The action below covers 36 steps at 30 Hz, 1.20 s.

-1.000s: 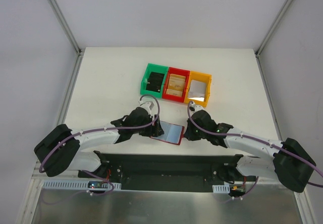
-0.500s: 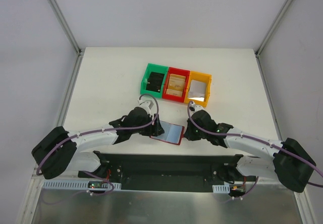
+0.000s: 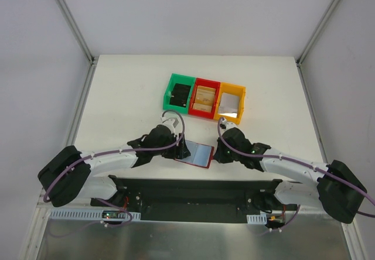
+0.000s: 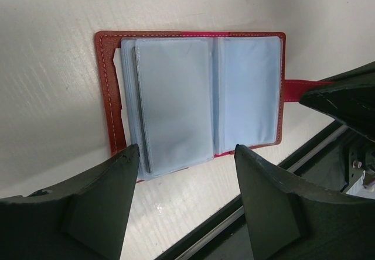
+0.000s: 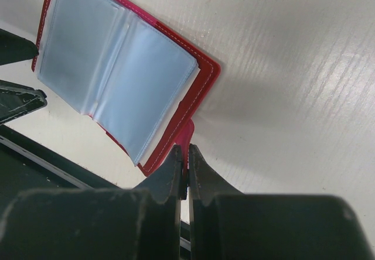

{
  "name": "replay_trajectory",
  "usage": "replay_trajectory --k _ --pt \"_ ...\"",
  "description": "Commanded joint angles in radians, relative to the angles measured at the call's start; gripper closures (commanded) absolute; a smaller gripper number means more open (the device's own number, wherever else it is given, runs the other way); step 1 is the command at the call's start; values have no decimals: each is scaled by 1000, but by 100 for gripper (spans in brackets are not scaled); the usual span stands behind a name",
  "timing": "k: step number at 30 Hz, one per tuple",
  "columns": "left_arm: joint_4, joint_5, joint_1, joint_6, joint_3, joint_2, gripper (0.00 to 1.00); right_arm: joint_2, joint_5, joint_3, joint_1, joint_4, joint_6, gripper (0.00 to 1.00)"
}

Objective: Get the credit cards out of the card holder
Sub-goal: Remove the credit card from the card holder.

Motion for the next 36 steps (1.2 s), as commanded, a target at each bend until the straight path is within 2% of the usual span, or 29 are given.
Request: replay_trajectory --k 1,15,25,36 --pt "39 28 6 6 16 19 35 -19 -14 -10 0 25 0 100" --pt "91 121 5 6 26 94 37 -16 -17 -10 0 23 -2 100" --pt "262 273 -3 21 13 71 37 -8 -20 -5 0 25 -5 100" --pt "277 358 -34 55 74 131 37 -1 -23 -2 0 25 -6 100"
